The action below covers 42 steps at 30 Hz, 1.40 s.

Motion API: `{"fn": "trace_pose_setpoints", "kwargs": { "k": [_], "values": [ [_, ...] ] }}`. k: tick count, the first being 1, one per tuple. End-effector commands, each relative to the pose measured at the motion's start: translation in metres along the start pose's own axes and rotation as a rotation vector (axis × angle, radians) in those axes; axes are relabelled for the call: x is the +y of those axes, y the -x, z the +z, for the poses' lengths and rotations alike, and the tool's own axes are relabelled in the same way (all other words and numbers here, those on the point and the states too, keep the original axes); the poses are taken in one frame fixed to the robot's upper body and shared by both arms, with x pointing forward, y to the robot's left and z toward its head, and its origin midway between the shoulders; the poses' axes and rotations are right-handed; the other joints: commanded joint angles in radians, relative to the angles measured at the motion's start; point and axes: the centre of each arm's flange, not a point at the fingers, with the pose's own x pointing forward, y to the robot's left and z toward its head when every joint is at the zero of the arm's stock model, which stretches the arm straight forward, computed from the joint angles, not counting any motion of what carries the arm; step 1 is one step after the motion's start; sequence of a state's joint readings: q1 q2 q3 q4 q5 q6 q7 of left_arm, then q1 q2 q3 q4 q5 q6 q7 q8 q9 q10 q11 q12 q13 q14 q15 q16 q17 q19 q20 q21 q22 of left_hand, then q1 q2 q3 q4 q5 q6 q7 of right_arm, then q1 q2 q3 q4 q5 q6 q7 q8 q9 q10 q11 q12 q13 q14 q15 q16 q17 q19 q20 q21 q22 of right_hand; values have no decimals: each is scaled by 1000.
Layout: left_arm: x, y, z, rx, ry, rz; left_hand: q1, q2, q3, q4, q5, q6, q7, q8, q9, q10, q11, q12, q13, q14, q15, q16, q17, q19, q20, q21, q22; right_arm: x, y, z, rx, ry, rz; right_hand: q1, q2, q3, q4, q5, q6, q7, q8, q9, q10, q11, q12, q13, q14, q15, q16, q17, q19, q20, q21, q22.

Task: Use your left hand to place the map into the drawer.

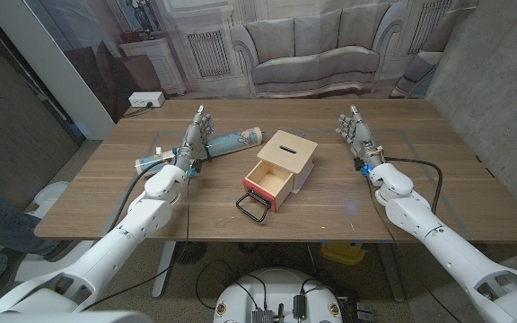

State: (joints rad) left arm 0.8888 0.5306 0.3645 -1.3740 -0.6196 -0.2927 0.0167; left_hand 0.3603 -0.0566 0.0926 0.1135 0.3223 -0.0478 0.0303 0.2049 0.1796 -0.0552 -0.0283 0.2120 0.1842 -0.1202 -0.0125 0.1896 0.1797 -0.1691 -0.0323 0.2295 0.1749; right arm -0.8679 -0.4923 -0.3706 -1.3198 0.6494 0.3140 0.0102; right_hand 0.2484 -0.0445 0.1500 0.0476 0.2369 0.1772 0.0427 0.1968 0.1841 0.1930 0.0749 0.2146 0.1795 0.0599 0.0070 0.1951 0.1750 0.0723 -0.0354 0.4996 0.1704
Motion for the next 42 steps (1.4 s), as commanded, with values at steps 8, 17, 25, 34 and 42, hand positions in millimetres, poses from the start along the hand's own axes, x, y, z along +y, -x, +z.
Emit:
{"fn": "trace_pose_setpoints", "kwargs": {
  "k": [8, 17, 25, 34, 42],
  "values": [
    [-20, 7, 10, -30, -12, -11, 7, 1, -2, 4, 5, -1, -5, 4, 4, 0, -2, 5, 5, -6, 1, 4, 2, -6, -22, 2, 4, 15, 11, -1, -6, -4, 8, 3, 3, 6, -2, 4, 14, -2, 4, 3, 9, -3, 7, 5, 14, 1, 1, 5, 13, -33, 1, 2],
    [-29, 0, 24, -52, -32, -30, 9, 5, -3, 3, 6, 5, -5, 4, 4, 8, -5, 6, 5, 0, -1, 5, 2, -5, -22, 0, 4, 10, 19, 3, -25, -4, 1, 5, 6, 6, -2, 4, 19, -3, 5, 4, 16, -2, 9, 5, 19, 2, 1, 5, 20, -34, -2, 2],
    [-35, 5, 29, -81, -40, -26, 15, 12, -3, 1, 6, 30, -16, 10, 4, 33, -18, 13, 5, 26, -18, 11, 2, 8, -20, 0, 5, 0, 24, 5, -45, -29, -7, 7, 10, 7, -3, 4, 20, -4, 5, 4, 19, -1, 9, 5, 21, 2, 1, 6, 23, -33, -6, 2],
    [-39, 1, 34, -86, -71, -32, 20, 16, -3, -1, 6, 40, -17, 11, 4, 43, -19, 14, 4, 32, -18, 11, 1, 16, -23, 0, 4, -8, 28, 12, -54, -12, -7, 7, 12, 7, -3, 3, 21, -3, 4, 4, 21, -1, 9, 5, 22, 1, 0, 6, 25, -33, -9, 3],
    [-34, -3, 39, -87, -108, -24, 28, 20, -3, -5, 6, 59, -14, 15, 5, 61, -17, 17, 4, 51, -16, 14, 1, 31, -29, 1, 4, -11, 30, 14, -51, -10, -18, 6, 15, 6, -3, 2, 22, -2, 3, 4, 21, 1, 9, 5, 24, 3, 0, 6, 28, -33, -13, 3]
  ]
}}
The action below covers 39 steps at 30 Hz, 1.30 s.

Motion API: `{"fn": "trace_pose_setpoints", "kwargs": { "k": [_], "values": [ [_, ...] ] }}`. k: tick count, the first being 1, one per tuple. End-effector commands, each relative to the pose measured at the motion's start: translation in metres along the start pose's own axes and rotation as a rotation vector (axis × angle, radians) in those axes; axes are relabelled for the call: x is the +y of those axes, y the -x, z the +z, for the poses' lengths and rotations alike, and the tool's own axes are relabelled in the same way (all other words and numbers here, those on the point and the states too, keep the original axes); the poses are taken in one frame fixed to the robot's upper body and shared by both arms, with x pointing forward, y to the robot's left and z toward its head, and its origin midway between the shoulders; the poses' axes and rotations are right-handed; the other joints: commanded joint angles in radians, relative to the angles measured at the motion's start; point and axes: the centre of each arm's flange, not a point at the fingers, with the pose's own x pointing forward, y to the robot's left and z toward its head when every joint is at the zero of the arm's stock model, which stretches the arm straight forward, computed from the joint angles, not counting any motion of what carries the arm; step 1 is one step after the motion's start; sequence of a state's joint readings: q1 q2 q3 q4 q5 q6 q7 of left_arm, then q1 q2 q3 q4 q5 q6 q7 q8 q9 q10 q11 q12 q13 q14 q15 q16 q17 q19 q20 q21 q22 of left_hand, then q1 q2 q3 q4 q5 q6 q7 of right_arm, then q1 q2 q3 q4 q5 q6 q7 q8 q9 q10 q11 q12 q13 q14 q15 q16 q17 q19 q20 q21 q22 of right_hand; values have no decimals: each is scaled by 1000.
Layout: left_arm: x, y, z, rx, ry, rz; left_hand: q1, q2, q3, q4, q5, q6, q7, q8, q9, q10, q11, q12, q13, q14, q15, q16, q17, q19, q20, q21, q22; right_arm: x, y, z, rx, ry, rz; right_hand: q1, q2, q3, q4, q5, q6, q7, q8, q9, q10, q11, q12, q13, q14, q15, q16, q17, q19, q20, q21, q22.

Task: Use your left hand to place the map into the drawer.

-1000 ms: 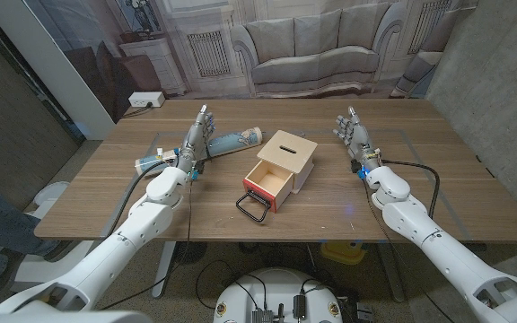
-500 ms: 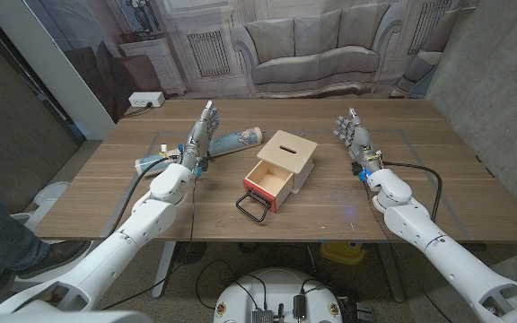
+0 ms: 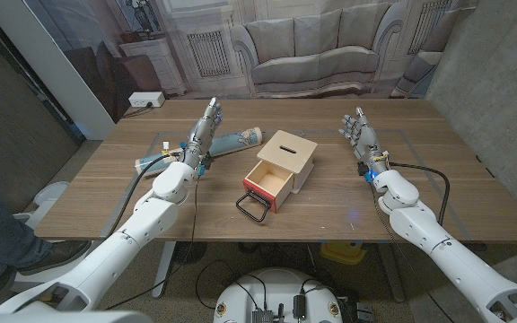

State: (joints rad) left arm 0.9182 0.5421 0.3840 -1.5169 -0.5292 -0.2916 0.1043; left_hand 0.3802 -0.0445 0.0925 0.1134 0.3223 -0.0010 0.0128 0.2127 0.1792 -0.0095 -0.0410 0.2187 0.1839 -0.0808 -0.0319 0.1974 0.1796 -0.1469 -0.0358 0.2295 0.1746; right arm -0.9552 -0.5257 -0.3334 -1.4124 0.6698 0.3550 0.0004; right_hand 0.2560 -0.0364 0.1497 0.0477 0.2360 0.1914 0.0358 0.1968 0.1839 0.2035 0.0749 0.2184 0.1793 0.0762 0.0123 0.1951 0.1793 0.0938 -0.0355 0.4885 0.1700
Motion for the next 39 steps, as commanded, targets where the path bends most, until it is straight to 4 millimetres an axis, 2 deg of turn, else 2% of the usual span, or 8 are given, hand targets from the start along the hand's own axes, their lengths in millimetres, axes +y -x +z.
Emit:
{"fn": "trace_pose_setpoints", "kwargs": {
  "k": [1, 18, 39],
  "values": [
    [4, -5, 8, -4, -61, 6, 8, 9, -3, -5, 6, 15, 4, 8, 5, 16, -5, 11, 5, 13, 2, 7, 1, 9, -26, 0, 4, -6, 5, 5, -6, 10, -10, -1, 7, 6, -3, 3, 8, 5, 3, 4, 11, 0, 5, 5, 7, -2, 0, 2, 6, -32, -3, 3],
    [18, 3, 28, -7, -206, 53, 14, 9, -7, -9, 6, 22, 3, 5, 5, 24, -3, 9, 5, 20, 3, 4, 1, 5, -33, -7, 4, 0, 3, -1, -20, -5, -28, 0, 11, 6, -4, 1, 9, 5, 2, 4, 11, 0, 4, 5, 8, -2, -1, 2, 10, -32, -10, 3],
    [20, 8, 36, -44, -361, 120, 26, 14, -8, -14, 7, 40, 4, 6, 6, 43, -6, 10, 5, 42, -1, 5, 1, 20, -35, -8, 4, 2, 13, 0, -26, 2, -53, 2, 15, 4, -6, -1, 14, 4, 3, 4, -1, 3, -3, 6, 6, -3, -4, 2, 14, -31, -21, 4]
  ]
}}
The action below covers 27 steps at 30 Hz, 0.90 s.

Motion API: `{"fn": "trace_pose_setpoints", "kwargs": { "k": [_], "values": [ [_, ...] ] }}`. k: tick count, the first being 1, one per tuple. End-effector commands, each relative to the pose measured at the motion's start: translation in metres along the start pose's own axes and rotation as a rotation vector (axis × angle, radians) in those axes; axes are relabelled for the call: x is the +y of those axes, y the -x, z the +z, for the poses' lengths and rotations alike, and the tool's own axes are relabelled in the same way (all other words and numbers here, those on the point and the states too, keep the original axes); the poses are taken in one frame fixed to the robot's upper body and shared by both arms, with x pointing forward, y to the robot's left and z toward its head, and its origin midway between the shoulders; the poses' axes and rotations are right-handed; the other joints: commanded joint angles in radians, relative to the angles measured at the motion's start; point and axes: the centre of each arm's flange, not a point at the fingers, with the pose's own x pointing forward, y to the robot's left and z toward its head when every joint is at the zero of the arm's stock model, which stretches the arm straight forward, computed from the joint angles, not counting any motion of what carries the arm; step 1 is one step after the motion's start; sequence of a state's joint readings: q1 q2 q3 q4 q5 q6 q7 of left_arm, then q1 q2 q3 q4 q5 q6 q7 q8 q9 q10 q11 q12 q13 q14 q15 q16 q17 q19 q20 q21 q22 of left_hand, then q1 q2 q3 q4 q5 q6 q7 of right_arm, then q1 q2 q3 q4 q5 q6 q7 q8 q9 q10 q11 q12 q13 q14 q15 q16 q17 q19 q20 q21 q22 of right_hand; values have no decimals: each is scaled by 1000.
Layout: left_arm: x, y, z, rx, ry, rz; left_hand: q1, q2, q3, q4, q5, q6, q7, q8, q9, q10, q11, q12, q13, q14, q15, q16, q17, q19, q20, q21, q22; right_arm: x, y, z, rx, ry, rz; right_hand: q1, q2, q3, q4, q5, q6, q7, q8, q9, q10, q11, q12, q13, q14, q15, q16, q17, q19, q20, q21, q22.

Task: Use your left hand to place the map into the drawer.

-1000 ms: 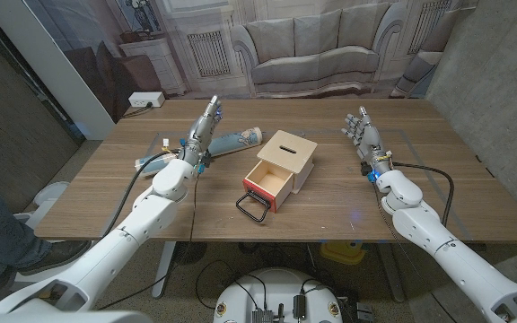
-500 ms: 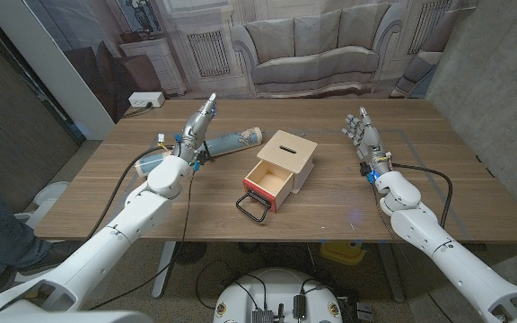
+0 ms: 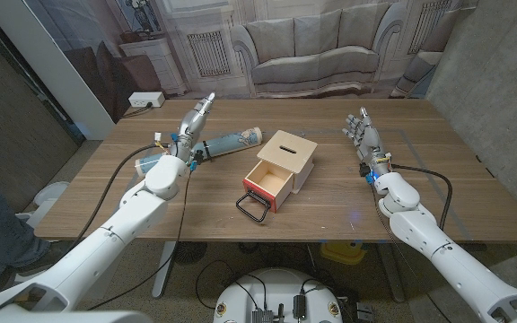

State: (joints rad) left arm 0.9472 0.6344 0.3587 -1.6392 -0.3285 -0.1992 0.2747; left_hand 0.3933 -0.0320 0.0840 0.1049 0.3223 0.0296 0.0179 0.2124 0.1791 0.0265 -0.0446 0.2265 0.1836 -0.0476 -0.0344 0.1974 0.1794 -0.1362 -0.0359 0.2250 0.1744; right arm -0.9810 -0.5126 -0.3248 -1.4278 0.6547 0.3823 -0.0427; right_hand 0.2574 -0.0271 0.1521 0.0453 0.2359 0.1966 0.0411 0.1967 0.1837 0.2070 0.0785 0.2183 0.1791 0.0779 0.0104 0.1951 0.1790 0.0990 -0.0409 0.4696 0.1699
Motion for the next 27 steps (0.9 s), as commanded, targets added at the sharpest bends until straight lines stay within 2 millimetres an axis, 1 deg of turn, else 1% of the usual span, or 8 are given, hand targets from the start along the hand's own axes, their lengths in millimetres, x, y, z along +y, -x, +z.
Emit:
{"fn": "trace_pose_setpoints", "kwargs": {
  "k": [1, 5, 7, 14, 19, 23, 27],
  "values": [
    [2, 2, 5, -20, -96, 39, 13, 2, 0, -6, 7, 10, -1, 6, 6, 9, -3, 2, 5, 10, 1, 5, 1, 9, -35, -4, 4, 1, 5, 1, -5, 8, -12, 0, 6, 2, -4, -1, 9, -1, 3, 4, -5, 0, -3, 6, 4, -1, -5, 2, 9, -25, -3, 4],
    [0, 3, 5, -22, -113, 43, 15, 3, 0, -7, 7, 16, -2, 7, 6, 11, -6, 2, 5, 13, -1, 6, 1, 13, -36, -3, 4, 0, 5, 4, -9, 7, -18, 0, 6, 1, -4, -2, 10, 0, 3, 4, -6, 1, -4, 6, 2, 0, -5, 2, 8, -25, -5, 4],
    [1, 3, 7, -19, -158, 48, 16, 4, 0, -7, 7, 18, -3, 7, 6, 15, -9, 3, 5, 15, -1, 5, 1, 18, -36, -2, 4, -1, 4, 5, -15, 11, -17, 1, 6, 1, -5, -2, 10, -1, 2, 4, -8, 1, -5, 6, 1, 0, -6, 2, 8, -25, -6, 4],
    [5, 6, 11, -14, -203, 74, 23, 7, -1, -11, 8, 30, 0, 7, 6, 29, -5, 3, 5, 32, -2, 7, 1, 54, -41, 7, 5, 0, 3, 7, -14, 9, -25, 1, 7, 0, -5, -3, 18, 1, 5, 4, -11, 0, -6, 6, -3, 0, -7, 2, 7, -24, -11, 4],
    [4, 8, 15, -18, -259, 91, 26, 8, -2, -12, 8, 36, 3, 8, 6, 36, -7, 4, 5, 39, -2, 8, 2, 57, -40, 7, 5, -3, 2, 6, -11, 14, -23, 1, 8, 0, -6, -3, 25, 1, 7, 4, -12, 1, -6, 6, -1, 2, -7, 2, 7, -24, -13, 4],
    [2, 10, 17, -12, -327, 106, 29, 9, -2, -13, 9, 41, 1, 9, 6, 38, -6, 4, 5, 41, -4, 7, 2, 58, -40, 6, 5, -3, 2, 6, -10, 26, -20, 1, 8, 0, -6, -4, 27, 1, 7, 4, -13, 1, -7, 6, -2, 2, -7, 2, 8, -24, -15, 4],
    [1, 9, 17, -5, -336, 103, 31, 10, -2, -14, 9, 42, 0, 9, 7, 41, -6, 4, 5, 44, -5, 7, 2, 59, -40, 5, 5, -4, 1, 5, -9, 24, -23, 1, 9, -1, -6, -4, 29, 1, 8, 4, -13, 3, -7, 6, -3, 2, -7, 2, 8, -23, -16, 4]
  ]
}}
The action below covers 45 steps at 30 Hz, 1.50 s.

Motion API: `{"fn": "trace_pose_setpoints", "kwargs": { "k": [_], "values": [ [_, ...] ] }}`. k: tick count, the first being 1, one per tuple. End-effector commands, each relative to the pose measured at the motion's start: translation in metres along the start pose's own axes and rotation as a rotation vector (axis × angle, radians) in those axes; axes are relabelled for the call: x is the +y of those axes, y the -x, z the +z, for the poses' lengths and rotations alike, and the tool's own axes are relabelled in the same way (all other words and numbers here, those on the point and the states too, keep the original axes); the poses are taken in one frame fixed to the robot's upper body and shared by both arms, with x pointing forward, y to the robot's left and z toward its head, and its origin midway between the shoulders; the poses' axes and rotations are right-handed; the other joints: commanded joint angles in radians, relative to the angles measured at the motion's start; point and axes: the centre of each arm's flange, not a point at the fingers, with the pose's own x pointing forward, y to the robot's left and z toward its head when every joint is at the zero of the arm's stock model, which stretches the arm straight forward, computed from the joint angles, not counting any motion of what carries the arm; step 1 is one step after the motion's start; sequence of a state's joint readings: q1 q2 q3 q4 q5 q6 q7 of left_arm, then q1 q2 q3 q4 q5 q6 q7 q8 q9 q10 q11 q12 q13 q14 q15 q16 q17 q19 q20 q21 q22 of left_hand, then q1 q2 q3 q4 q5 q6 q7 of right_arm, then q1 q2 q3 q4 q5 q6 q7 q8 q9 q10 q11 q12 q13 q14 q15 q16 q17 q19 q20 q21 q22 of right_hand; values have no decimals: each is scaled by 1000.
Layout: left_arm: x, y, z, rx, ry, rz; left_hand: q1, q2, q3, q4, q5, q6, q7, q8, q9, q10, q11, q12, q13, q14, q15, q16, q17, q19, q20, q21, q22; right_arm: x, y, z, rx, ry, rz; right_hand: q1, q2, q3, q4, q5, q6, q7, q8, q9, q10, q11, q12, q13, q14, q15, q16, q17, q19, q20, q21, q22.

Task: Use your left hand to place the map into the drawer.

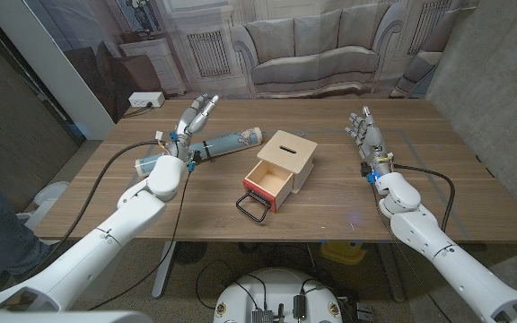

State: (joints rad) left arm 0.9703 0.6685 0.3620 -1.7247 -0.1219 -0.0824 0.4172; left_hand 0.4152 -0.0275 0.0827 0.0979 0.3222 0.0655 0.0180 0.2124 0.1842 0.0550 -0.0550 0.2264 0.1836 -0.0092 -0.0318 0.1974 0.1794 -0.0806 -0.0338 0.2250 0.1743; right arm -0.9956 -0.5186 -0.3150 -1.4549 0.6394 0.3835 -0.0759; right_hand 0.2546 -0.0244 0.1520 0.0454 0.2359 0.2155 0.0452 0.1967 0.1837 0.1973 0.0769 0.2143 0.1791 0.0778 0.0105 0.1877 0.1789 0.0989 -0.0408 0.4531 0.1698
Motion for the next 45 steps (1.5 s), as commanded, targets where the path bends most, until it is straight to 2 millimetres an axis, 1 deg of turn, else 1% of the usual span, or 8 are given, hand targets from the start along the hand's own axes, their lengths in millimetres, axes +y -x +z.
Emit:
{"fn": "trace_pose_setpoints", "kwargs": {
  "k": [1, 8, 14, 16, 21, 28, 38, 45],
  "values": [
    [-2, 3, 4, 11, -111, 26, 9, 5, -1, -7, 9, 8, -1, 9, 1, 14, 3, 4, 5, 7, -7, 8, 2, 4, -43, 5, 5, -3, -2, -2, 8, 3, -5, 4, 6, -1, -6, -4, 11, -3, 8, 4, -4, 5, -3, 6, -3, 2, 0, 3, 8, -24, 0, 4],
    [-6, 3, 3, 14, -122, 20, 13, 7, -1, -9, 10, 16, 1, 10, 2, 20, 3, 4, 6, 15, -10, 8, 2, 11, -44, 5, 5, -5, -5, -5, 22, 12, 3, 4, 7, -1, -7, -5, 12, -3, 7, 5, -4, 4, -3, 6, -4, 2, 0, 3, 9, -23, -3, 4],
    [-4, 4, 8, -1, -190, 49, 20, 9, -1, -12, 12, 32, -4, 13, 2, 37, -3, 7, 6, 31, -12, 10, 2, 22, -44, 6, 5, -5, -6, -6, 26, 11, 8, 4, 7, -2, -7, -5, 12, -3, 7, 5, -4, 4, -3, 6, -4, 3, 0, 3, 9, -23, -6, 5],
    [-3, 4, 9, -5, -210, 53, 22, 10, -1, -13, 12, 33, -4, 13, 2, 41, 1, 8, 6, 35, -13, 10, 2, 27, -47, 7, 5, -5, -6, -6, 26, 16, 9, 4, 7, -2, -7, -6, 14, -1, 7, 5, -5, 5, -3, 6, -4, 3, 0, 3, 10, -23, -7, 5],
    [-2, 7, 11, -5, -261, 54, 27, 11, -2, -15, 13, 43, -4, 14, 2, 48, -7, 8, 6, 42, -15, 10, 2, 33, -51, 7, 5, -5, -2, -6, 28, 9, 5, 4, 8, -3, -8, -6, 14, -1, 6, 5, -4, 6, -3, 6, -4, 3, 0, 3, 11, -22, -9, 5],
    [2, 10, 7, 18, -280, 37, 33, 13, -2, -18, 15, 56, -7, 16, 2, 57, -9, 8, 6, 51, -17, 11, 1, 36, -52, 5, 5, -5, 2, -1, 27, 13, -6, 5, 9, -3, -8, -6, 13, -2, 5, 5, -3, 7, -3, 6, -3, 3, 0, 3, 12, -22, -11, 5],
    [11, 10, 7, 18, -325, 47, 38, 13, -3, -20, 17, 64, -9, 16, 2, 66, -3, 8, 6, 62, -16, 11, 1, 40, -50, 3, 5, -4, 8, 6, 29, 24, -16, 5, 10, -4, -9, -7, 13, -1, 4, 5, -1, 6, -2, 6, -1, 4, 1, 3, 14, -20, -16, 5],
    [12, 7, 8, 23, -453, 70, 42, 13, -4, -22, 18, 69, -10, 16, 2, 72, -4, 8, 6, 66, -18, 10, 1, 45, -50, 3, 5, -1, 9, 5, 35, 26, -14, 5, 11, -4, -9, -8, 14, -2, 4, 5, 0, 5, -2, 6, 0, 5, 1, 2, 16, -21, -18, 5]
  ]
}}
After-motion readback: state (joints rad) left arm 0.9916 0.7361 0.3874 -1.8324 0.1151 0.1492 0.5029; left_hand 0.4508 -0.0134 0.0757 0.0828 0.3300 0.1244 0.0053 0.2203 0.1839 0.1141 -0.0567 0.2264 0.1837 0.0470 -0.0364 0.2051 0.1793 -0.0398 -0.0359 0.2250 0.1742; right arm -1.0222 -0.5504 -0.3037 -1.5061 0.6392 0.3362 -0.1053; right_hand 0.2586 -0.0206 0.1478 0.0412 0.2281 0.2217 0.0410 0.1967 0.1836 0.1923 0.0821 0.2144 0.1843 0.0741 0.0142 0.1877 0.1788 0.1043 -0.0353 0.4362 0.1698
